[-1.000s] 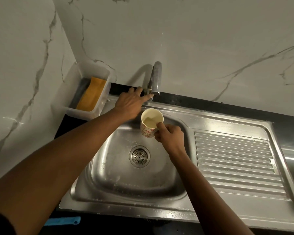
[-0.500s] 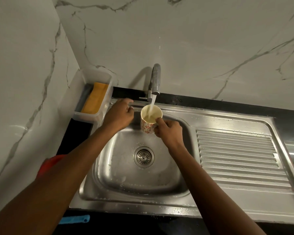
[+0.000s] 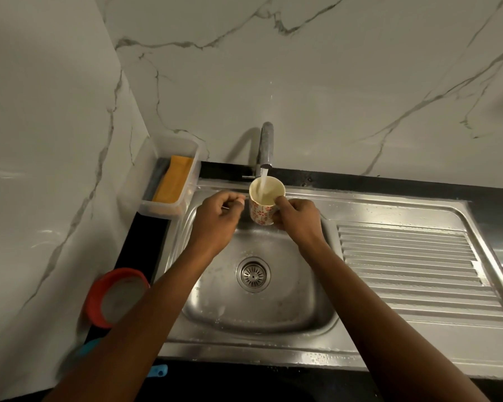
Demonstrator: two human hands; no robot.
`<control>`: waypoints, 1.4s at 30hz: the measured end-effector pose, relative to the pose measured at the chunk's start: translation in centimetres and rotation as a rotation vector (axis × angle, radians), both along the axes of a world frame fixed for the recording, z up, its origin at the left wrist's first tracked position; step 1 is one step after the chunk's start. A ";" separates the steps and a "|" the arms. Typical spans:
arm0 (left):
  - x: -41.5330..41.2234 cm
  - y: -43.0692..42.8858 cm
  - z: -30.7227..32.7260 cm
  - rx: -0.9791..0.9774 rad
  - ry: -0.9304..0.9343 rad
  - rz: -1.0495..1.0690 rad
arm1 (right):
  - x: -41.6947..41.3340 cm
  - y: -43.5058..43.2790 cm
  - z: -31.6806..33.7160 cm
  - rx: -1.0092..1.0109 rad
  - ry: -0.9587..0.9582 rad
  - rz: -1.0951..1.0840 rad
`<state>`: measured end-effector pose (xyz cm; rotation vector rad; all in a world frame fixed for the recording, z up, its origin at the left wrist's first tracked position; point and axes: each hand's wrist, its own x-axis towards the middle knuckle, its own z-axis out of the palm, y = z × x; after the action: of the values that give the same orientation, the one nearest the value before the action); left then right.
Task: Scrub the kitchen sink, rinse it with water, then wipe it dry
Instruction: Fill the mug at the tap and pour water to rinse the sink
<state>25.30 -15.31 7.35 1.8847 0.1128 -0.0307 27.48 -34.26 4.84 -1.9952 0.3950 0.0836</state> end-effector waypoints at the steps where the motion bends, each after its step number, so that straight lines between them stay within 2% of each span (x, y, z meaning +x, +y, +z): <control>1: -0.1 -0.1 0.3 0.013 -0.007 -0.008 | 0.1 0.0 0.2 0.003 -0.006 0.002; 42: -0.1 -0.1 0.7 0.057 -0.054 -0.018 | 1.0 0.5 1.0 0.024 0.006 0.003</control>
<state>25.18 -15.43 8.04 1.9420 0.0600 0.0115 28.46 -33.79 5.79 -1.9720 0.3934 0.0957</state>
